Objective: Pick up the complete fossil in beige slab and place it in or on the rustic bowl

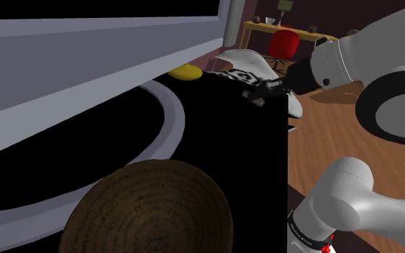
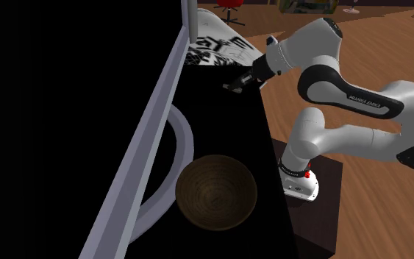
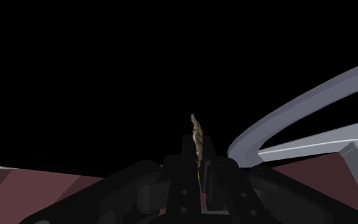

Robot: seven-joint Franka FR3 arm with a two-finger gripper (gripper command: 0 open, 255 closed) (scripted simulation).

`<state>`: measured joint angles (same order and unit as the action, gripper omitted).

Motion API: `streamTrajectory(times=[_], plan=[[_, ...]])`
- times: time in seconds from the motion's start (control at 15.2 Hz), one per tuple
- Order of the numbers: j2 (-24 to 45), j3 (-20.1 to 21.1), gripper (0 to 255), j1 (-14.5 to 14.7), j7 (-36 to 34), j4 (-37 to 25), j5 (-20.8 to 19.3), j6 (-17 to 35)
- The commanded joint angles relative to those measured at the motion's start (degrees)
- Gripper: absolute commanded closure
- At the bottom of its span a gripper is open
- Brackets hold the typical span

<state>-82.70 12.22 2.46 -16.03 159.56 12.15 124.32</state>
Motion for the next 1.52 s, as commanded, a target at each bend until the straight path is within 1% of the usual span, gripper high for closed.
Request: streamTrajectory(times=[0.0, 0.92, 1.45], plan=[[1.15, -0.36, 255, -0.37, 0.11, -1.95, -0.28, -0.80], [8.08, -2.17, 255, -2.12, 0.42, -14.62, -1.85, -6.50], [7.41, 10.45, 255, -1.05, -9.92, -18.55, 3.38, -9.35]])
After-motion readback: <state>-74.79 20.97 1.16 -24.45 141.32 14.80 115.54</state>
